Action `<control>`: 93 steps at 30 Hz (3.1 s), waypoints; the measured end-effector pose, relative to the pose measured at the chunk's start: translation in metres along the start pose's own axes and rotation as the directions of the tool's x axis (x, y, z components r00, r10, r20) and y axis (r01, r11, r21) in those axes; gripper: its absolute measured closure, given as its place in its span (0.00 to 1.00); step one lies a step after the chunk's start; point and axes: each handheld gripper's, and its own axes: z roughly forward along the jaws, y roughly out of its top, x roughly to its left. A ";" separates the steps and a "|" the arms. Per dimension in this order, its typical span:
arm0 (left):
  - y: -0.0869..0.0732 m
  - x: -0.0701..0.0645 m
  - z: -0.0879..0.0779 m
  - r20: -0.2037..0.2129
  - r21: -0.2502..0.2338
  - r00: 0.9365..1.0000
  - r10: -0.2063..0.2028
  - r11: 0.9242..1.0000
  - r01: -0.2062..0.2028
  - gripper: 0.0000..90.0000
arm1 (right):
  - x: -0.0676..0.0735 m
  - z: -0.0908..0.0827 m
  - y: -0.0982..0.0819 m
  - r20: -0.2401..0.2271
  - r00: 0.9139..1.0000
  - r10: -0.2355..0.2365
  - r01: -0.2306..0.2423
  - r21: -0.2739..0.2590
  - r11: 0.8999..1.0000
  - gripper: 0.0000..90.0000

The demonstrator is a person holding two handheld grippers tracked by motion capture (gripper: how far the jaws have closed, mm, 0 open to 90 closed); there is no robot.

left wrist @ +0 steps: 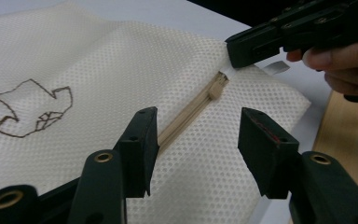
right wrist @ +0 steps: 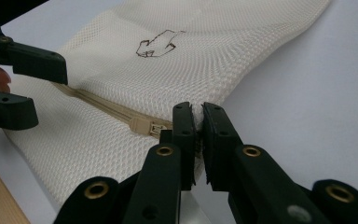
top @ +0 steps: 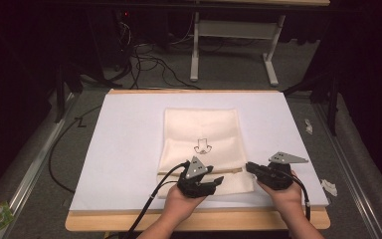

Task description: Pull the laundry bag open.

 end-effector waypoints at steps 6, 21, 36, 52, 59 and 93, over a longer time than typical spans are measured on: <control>0.003 -0.007 0.015 0.016 0.030 1.000 0.013 0.999 -0.013 0.60 | 0.002 0.000 0.001 0.000 1.000 -0.003 0.003 -0.004 1.000 0.95; 0.009 -0.016 0.046 0.015 0.057 1.000 0.023 0.998 -0.024 0.70 | 0.003 -0.001 0.003 -0.006 1.000 -0.026 0.026 -0.020 0.999 0.95; 0.011 -0.017 0.054 -0.005 0.014 1.000 0.015 1.000 -0.015 0.88 | 0.007 -0.001 0.004 -0.001 0.999 -0.034 0.034 -0.029 0.999 0.95; 0.012 -0.020 0.053 -0.024 0.010 0.999 0.036 0.999 -0.035 0.97 | 0.008 -0.002 0.004 0.001 0.999 -0.041 0.041 -0.036 0.999 0.95; 0.012 -0.020 0.051 -0.032 0.017 0.999 0.043 0.999 -0.043 0.97 | 0.007 -0.001 0.005 0.009 0.999 -0.044 0.044 -0.033 0.998 0.95; 0.000 0.012 0.012 -0.048 0.074 0.999 0.016 0.997 -0.013 0.97 | 0.011 0.002 0.006 0.024 0.997 -0.068 0.068 -0.012 0.998 0.95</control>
